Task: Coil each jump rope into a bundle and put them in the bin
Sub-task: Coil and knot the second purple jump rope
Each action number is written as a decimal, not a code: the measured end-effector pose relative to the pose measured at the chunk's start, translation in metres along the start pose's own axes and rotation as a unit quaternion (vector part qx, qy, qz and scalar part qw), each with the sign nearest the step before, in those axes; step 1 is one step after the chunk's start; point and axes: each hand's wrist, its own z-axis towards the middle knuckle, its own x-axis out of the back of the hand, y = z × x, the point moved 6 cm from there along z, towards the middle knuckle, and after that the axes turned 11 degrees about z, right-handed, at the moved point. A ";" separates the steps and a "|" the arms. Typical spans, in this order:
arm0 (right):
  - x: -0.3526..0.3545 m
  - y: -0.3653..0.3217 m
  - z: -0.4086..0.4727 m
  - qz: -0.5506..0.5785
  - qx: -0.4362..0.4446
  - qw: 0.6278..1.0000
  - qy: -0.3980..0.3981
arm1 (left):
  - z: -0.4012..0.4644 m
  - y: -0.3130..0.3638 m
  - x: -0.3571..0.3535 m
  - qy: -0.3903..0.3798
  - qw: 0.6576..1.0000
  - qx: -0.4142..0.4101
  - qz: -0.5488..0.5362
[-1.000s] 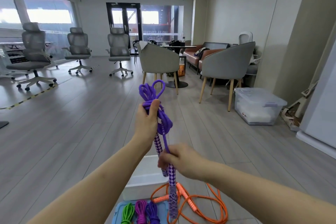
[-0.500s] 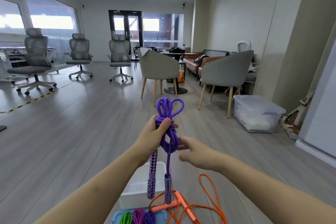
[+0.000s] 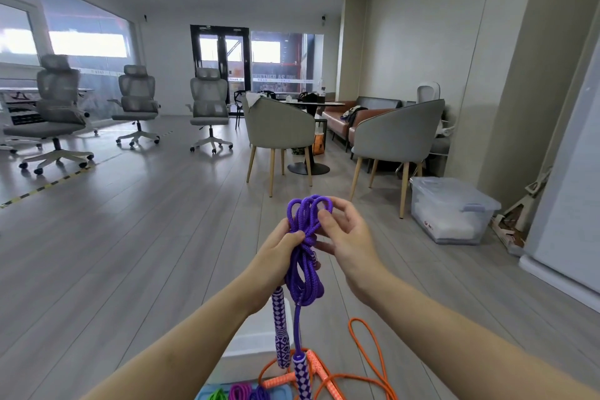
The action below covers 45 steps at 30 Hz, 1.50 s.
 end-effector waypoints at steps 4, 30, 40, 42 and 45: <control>0.005 0.001 0.001 -0.025 -0.002 1.000 0.005 | -0.001 0.004 0.001 -0.010 1.000 -0.007 0.023; -0.007 0.001 -0.008 -0.053 -0.078 0.995 0.005 | -0.007 -0.005 -0.024 -0.091 0.985 -0.006 0.146; -0.004 0.010 0.000 0.080 -0.127 0.981 0.124 | -0.002 -0.022 -0.026 -0.033 0.986 -0.004 0.162; -0.004 0.011 0.001 0.098 -0.110 0.980 0.137 | -0.005 -0.020 -0.032 -0.038 0.991 0.012 0.128; -0.008 0.010 0.001 0.106 -0.088 0.982 0.128 | -0.008 -0.024 -0.038 -0.053 0.995 0.035 0.073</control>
